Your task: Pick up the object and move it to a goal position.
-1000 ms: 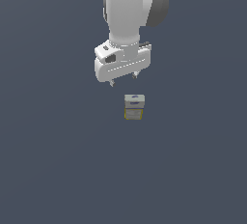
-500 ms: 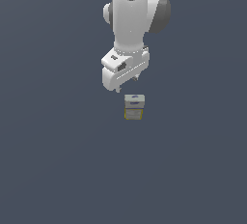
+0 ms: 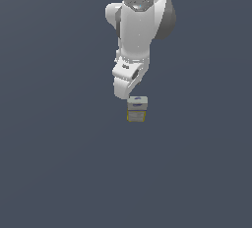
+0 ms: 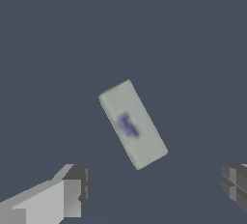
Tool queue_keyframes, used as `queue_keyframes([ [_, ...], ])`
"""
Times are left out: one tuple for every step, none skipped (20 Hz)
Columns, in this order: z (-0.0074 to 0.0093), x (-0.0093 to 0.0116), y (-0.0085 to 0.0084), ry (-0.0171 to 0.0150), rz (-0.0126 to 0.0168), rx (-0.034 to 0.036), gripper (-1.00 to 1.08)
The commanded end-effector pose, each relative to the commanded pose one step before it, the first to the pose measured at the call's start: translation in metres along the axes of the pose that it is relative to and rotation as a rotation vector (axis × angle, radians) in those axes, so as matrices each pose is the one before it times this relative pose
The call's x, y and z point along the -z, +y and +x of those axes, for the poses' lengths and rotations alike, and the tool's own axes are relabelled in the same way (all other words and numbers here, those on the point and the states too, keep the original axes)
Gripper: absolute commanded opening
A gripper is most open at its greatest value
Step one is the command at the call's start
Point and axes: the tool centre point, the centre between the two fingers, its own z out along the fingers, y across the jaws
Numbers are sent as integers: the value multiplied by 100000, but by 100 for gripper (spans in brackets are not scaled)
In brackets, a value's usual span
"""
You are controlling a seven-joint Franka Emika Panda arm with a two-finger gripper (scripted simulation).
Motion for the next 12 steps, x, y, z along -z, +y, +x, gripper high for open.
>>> queue_keyframes([
  [285,-494,-182,11,5,7273,100],
  [116,-195,-66,5,9,2840,100],
  [118,-195,-64,7,9,2840,100],
  [120,-195,-62,9,9,2840,100],
  [121,-195,-60,10,10,2840,100],
  [123,-194,-58,12,10,2841,100],
  [123,-192,-55,14,10,2813,100],
  [119,-183,-50,15,10,2684,100],
  [113,-173,-45,16,9,2538,100],
  [108,-163,-41,17,9,2394,100],
  [102,-153,-36,17,8,2249,100],
  [96,-143,-33,17,7,2104,100],
])
